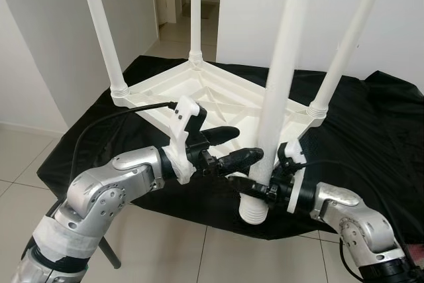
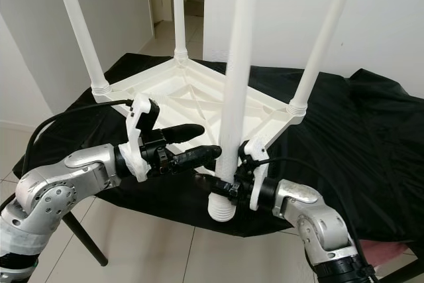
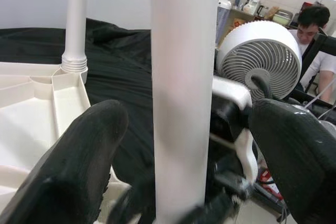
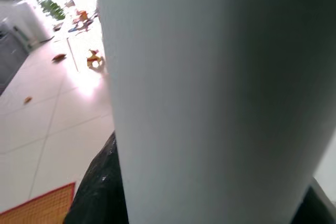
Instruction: Building children table
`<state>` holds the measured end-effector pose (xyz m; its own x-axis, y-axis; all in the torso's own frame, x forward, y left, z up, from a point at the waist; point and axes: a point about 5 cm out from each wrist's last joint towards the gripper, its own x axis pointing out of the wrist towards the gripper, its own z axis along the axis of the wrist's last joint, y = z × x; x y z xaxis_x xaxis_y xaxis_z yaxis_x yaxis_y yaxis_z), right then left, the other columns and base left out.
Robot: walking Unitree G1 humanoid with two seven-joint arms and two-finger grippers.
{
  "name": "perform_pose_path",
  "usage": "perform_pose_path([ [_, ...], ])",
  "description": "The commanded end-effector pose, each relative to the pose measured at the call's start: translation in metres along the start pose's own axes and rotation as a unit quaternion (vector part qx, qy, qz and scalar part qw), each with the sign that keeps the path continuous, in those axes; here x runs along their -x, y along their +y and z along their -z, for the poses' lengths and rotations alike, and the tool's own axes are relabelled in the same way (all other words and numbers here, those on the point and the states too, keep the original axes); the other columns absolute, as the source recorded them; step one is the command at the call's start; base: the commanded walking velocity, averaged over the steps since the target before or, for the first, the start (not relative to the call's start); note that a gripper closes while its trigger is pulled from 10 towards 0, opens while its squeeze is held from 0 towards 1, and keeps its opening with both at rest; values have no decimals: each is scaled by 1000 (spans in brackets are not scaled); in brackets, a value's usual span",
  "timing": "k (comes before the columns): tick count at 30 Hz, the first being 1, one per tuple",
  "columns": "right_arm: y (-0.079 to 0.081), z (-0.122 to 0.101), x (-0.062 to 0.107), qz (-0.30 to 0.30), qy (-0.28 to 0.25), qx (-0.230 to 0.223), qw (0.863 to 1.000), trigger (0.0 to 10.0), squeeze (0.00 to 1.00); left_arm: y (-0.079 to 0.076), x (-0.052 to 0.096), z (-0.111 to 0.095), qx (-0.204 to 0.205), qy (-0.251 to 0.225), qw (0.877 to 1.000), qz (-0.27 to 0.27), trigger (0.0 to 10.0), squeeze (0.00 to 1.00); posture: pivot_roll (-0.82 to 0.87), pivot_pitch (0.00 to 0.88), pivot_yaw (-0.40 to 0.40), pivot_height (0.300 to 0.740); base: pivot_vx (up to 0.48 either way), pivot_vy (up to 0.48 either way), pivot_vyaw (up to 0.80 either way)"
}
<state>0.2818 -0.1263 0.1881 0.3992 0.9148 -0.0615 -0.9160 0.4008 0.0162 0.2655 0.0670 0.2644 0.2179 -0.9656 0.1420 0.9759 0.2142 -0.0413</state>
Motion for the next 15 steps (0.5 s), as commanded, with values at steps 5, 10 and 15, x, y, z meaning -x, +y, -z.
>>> perform_pose_path([
  [5,20,14,-8,-89,52,14,995,10000,0,-20,-10,-11,-31,-10,977,209,10000,0,7,69,-25,740,0,0,0],
  [10,30,19,-7,-130,69,13,989,10000,0,-13,-17,-15,-36,-11,980,196,10000,0,6,66,-23,740,0,0,0],
  [15,31,23,-3,-130,79,15,988,10000,0,-4,-16,-18,27,-7,982,187,4510,0,-1,62,-13,740,0,0,0],
])
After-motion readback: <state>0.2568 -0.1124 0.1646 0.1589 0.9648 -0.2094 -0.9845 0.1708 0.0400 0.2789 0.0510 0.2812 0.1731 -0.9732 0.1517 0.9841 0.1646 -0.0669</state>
